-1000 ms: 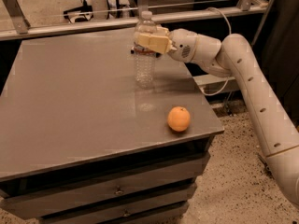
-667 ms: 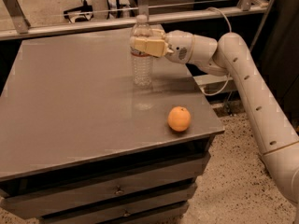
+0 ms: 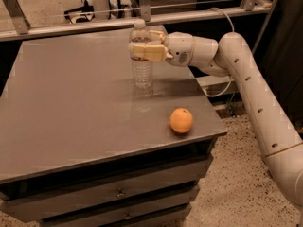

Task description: Place water bottle upright

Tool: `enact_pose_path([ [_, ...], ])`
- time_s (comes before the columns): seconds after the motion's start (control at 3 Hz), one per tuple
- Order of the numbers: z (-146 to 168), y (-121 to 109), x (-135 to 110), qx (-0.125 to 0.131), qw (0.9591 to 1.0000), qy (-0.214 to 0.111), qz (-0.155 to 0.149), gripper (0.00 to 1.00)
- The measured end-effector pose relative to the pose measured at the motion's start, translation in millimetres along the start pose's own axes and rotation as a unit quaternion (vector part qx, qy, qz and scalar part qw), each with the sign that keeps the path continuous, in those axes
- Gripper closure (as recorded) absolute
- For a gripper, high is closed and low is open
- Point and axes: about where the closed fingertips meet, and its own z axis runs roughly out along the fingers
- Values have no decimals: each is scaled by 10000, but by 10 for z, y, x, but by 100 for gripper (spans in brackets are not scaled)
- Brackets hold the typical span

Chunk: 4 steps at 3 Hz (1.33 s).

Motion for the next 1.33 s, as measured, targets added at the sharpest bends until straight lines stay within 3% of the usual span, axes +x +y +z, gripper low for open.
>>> enact_pose_path([
  [0.33, -71, -36, -22, -99, 9999, 17, 9, 4],
  [0.67, -209, -42, 14, -253, 9997, -56, 32, 0],
  [1.0, -559, -64, 291, -537, 9976, -443, -14, 0],
  [1.33, -1009, -182, 806, -957, 9908, -936, -223, 0],
])
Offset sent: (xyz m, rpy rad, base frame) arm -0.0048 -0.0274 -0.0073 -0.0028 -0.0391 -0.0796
